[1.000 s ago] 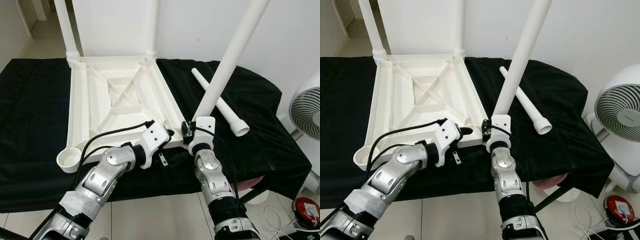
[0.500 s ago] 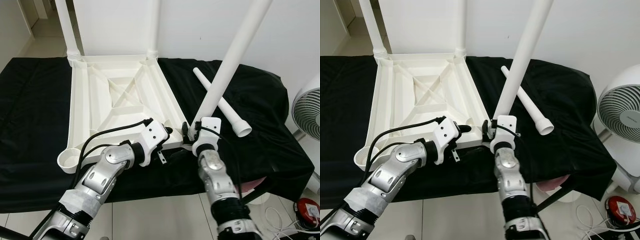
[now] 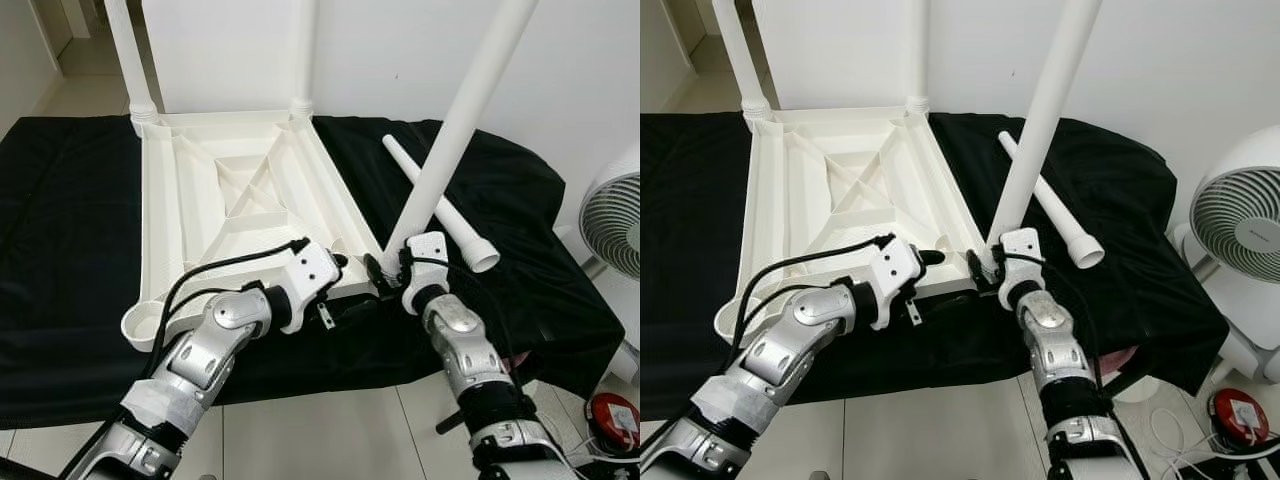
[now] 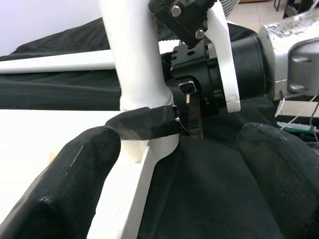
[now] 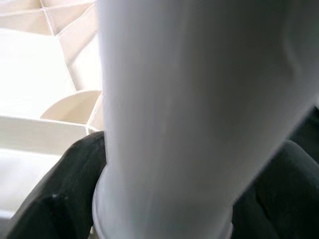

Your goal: Building children table

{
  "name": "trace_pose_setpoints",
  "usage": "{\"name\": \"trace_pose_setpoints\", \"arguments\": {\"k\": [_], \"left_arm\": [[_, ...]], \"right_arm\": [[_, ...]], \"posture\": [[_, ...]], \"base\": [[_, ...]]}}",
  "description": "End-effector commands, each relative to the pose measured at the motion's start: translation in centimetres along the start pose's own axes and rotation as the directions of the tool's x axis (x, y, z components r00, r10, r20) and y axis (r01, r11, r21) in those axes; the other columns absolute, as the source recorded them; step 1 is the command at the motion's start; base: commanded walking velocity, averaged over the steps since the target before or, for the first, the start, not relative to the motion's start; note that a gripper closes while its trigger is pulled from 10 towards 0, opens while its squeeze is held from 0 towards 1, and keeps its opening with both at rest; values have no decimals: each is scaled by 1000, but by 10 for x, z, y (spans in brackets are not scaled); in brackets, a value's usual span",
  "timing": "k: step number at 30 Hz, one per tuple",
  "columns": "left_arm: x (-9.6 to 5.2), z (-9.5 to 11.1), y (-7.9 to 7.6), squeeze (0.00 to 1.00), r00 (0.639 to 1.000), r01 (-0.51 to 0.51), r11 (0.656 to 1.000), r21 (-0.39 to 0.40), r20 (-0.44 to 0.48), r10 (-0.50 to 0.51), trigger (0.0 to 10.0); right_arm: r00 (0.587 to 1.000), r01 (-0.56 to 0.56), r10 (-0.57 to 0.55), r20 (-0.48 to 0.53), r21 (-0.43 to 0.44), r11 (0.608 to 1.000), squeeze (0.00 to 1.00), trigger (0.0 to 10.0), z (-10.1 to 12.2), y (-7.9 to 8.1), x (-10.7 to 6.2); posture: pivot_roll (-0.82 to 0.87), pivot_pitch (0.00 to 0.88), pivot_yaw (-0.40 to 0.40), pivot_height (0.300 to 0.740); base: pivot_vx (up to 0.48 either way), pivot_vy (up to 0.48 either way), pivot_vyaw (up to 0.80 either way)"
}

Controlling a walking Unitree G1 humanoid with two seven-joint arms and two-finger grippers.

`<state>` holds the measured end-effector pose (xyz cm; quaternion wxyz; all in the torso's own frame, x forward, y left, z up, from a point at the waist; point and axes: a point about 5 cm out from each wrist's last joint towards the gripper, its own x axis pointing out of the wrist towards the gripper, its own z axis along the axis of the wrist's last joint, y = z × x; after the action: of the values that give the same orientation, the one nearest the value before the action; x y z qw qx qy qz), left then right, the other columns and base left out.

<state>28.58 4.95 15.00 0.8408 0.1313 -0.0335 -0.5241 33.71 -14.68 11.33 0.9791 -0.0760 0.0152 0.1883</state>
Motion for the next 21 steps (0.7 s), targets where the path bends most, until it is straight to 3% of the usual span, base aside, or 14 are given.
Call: {"name": "trace_pose_setpoints", "arguments": {"k": [1, 6, 13, 18, 19, 20, 21], "left_arm": [[4, 0, -4, 0, 999, 40, 999, 14, -4, -40, 10000], [5, 1, -7, 0, 999, 50, 998, 27, -6, -50, 10000], [3, 1, -7, 0, 999, 41, 999, 33, -9, -41, 10000], [3, 1, -7, 0, 999, 40, 999, 35, -9, -40, 10000], [3, 0, -6, 0, 999, 38, 999, 38, -11, -38, 10000], [3, 0, -6, 0, 999, 38, 999, 38, -11, -38, 10000], [3, 0, -6, 0, 999, 38, 998, 40, -12, -37, 10000]], "right_arm": [[997, -72, 72, 2, -39, 997, 0, 10000, 3, 3, 5], [977, -212, 215, 11, -117, 970, 0, 10000, 13, -1, 13], [936, -347, 351, 9, -122, 930, 0, 10000, 18, 0, 17], [927, -372, 376, 7, -125, 920, 0, 10000, 18, 1, 18], [915, -400, 403, -2, -128, 908, 0, 3686, 16, 2, 19], [915, -400, 403, -2, -128, 908, 0, 3686, 16, 2, 19], [909, -414, 417, -5, -122, 902, 0, 0, 15, 2, 18]], "posture": [[-76, 0, -51, 740], [-64, 0, -54, 740], [-54, 0, -58, 740], [-54, 0, -58, 740], [-54, 0, -58, 740], [-54, 0, -58, 740], [-49, 0, -57, 740]], "base": [[0, 0, 0], [0, 0, 0], [0, 0, 0], [0, 0, 0], [0, 0, 0], [0, 0, 0], [0, 0, 0]]}}
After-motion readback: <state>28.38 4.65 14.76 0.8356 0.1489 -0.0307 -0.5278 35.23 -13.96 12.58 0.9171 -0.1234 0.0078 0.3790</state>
